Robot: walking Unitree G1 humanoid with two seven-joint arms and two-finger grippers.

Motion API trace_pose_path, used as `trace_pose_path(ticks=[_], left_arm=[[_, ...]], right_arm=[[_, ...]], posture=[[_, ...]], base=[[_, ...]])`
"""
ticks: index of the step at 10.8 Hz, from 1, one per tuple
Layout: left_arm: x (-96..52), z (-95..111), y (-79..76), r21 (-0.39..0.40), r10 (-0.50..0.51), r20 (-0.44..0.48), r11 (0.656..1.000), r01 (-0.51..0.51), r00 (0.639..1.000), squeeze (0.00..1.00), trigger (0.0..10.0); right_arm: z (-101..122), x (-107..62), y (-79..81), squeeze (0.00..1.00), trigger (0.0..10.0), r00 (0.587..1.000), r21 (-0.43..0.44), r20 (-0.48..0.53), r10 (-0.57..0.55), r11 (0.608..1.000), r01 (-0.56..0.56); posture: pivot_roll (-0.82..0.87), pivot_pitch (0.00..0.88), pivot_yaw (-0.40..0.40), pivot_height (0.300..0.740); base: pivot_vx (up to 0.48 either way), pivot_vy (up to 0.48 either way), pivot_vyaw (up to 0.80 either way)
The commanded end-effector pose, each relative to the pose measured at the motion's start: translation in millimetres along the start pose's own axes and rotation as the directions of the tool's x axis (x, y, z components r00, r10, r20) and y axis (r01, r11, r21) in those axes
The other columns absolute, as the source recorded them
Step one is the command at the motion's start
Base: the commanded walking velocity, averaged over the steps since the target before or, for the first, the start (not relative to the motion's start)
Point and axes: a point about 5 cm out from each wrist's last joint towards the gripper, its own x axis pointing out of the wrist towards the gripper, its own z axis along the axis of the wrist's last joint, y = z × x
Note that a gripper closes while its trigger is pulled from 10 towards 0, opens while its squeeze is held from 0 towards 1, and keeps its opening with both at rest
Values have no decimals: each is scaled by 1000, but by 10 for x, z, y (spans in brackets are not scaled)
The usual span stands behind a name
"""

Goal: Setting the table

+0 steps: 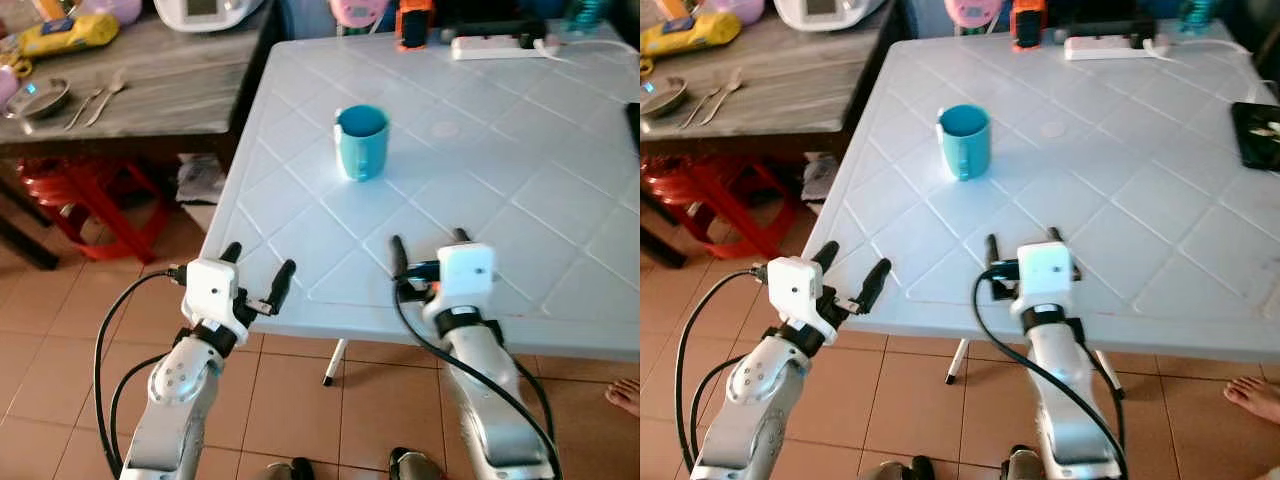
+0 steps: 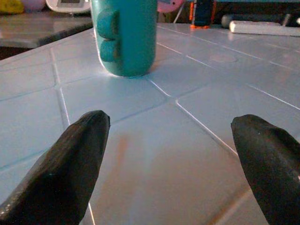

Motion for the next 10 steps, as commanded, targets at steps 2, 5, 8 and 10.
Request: trace_pose_path(ticks=[2,5,8,10], left_arm=[[-63,1,0,-1,-37,-11,999,37,999,0,10000],[-38,31,-29,-4,-57,7,998,57,998,0,10000],[-41,31,-46,-7,-64,10,998,64,998,0,10000],[-54,24,-64,-8,-62,10,998,62,998,0,10000]], right_arm=[[31,95,42,0,10000,999,-20,10,35,999,-35],[142,356,83,0,10000,997,-25,50,63,998,-62],[327,640,133,0,10000,993,9,99,66,998,-67],[366,760,198,0,10000,990,60,96,106,992,-112]], posture=[[-79,209,162,740],[-76,208,163,740],[-63,209,150,740],[-61,213,145,740]], base=[[0,0,0],[0,0,0],[0,0,0],[0,0,0]])
